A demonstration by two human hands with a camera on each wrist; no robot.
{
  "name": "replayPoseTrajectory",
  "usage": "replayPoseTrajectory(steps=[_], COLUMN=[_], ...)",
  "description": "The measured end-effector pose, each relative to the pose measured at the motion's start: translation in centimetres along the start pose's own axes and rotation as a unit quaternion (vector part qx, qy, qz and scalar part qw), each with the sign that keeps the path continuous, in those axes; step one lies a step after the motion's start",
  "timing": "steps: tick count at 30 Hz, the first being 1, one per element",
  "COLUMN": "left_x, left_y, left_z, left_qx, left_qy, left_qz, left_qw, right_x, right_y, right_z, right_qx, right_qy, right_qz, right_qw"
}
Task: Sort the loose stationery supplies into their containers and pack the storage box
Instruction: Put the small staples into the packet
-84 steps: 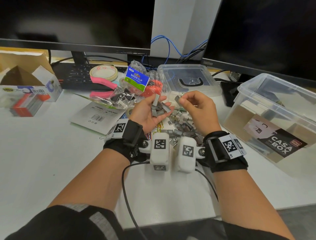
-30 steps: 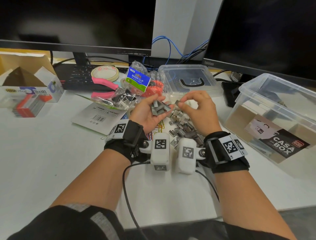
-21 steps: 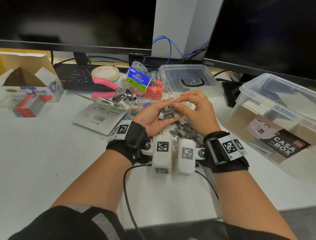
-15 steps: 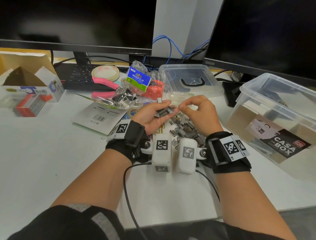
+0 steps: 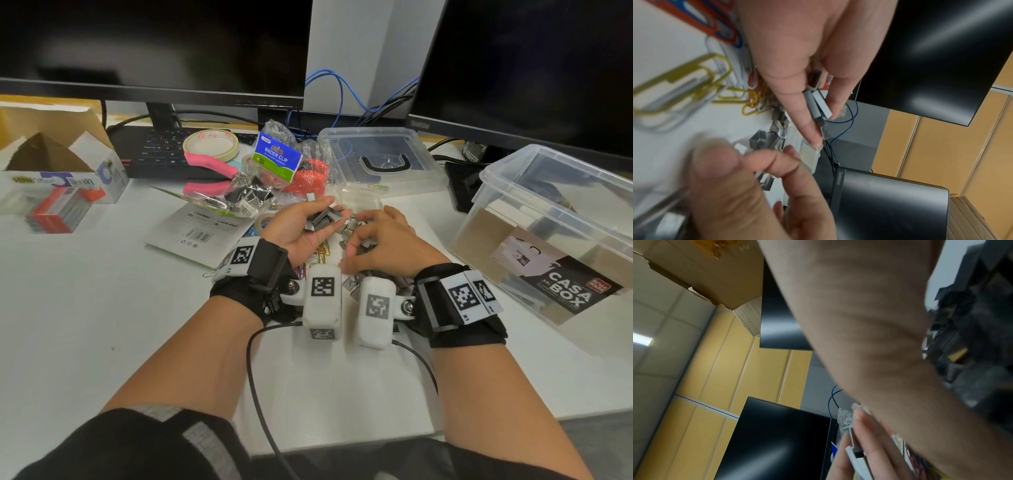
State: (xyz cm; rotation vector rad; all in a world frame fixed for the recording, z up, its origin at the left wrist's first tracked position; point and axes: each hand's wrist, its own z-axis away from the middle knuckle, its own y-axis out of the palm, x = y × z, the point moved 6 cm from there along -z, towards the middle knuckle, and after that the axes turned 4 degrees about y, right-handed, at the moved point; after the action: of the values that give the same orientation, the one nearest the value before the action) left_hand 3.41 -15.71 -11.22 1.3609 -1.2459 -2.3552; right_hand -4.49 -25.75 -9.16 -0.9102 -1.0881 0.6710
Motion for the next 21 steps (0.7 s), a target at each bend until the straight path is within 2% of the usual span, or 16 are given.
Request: replayPoseTrajectory(steps=[6,10,12,16,21], left_x=[0.1,0.1,0.1,0.3,0.6], left_y=[0.1,0.1,0.2,0.5,1.4], left_z=[0.0,0.1,0.1,0.3,1.0], left_qx=[0.008,0.004,0.012,0.031,0.073], left_qy=[-0.012,-0.008,-0.011,-0.020,-0.028], left_qz=[-0.004,-0.004,-0.012,-0.036,-0.042], left_qw=[1.000,1.000,1.000,0.999,0.996], right_x=[-0.6,-1.1,-1.2,-0.6,0.5], right_y=[-1.0,-2.8,-3.3,-3.5,-2.9], right_z=[-0.4,0.1,0.2,0.3,0.0], right_qx=[-0.098,-0.224,-0.265,-0.280,-0.246], right_qy=[-0.028,-0.028,-0.045,-0.092,-0.162], right_qz=[-0.142,-0.224,-0.244,-0.259,-0.251], right_qw=[0.985,0.948,0.932,0.920,0.922])
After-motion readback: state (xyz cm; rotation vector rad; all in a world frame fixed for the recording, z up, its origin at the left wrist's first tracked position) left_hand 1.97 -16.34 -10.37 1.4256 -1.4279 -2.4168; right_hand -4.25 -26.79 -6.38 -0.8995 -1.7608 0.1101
